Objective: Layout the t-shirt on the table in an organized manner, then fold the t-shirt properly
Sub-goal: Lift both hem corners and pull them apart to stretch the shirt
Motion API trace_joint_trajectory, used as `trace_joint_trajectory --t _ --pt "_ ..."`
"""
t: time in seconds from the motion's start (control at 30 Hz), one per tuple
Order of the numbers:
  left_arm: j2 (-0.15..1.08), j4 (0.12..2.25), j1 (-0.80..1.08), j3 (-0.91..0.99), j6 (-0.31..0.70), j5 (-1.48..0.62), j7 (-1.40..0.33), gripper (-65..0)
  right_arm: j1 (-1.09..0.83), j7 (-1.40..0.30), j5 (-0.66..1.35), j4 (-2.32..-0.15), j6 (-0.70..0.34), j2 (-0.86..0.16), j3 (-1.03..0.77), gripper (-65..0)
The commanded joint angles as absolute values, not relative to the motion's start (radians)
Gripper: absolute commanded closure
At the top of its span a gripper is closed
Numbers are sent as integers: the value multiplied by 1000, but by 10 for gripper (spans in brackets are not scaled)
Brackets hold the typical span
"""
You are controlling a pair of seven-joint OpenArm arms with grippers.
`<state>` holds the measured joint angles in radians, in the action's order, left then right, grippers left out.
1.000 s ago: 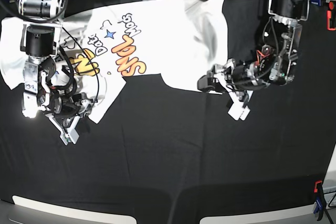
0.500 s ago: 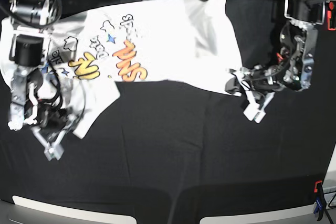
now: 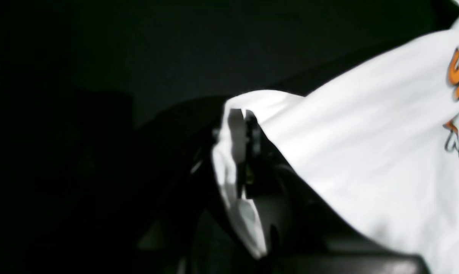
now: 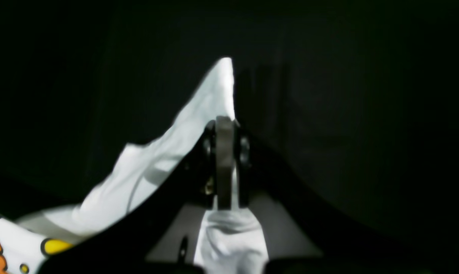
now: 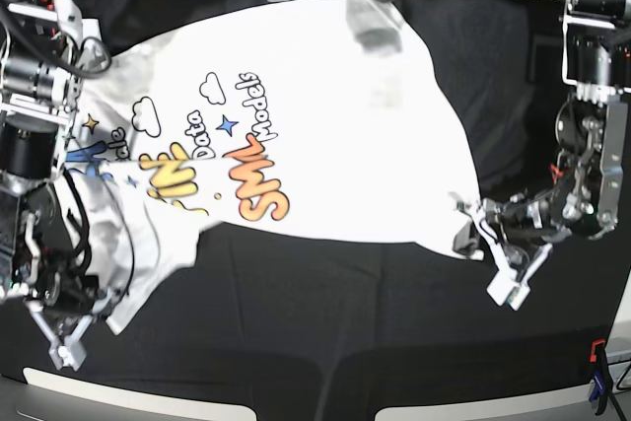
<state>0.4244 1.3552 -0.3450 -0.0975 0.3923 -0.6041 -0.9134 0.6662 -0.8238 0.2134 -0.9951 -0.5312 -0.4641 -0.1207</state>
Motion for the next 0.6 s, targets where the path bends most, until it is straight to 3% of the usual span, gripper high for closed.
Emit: trace_joint_trajectory --t 0.0,0.17,0.57 --pt "435 1374 -384 -92 384 -607 -889 0 715 -801 197 -1013 -507 -482 -126 0" --pt "435 1374 -385 -92 348 -535 -889 0 748 -800 58 -1013 -406 -482 -126 0" --pt "435 1374 -382 -92 317 -344 -694 0 748 -724 59 -1012 -374 -450 -126 0"
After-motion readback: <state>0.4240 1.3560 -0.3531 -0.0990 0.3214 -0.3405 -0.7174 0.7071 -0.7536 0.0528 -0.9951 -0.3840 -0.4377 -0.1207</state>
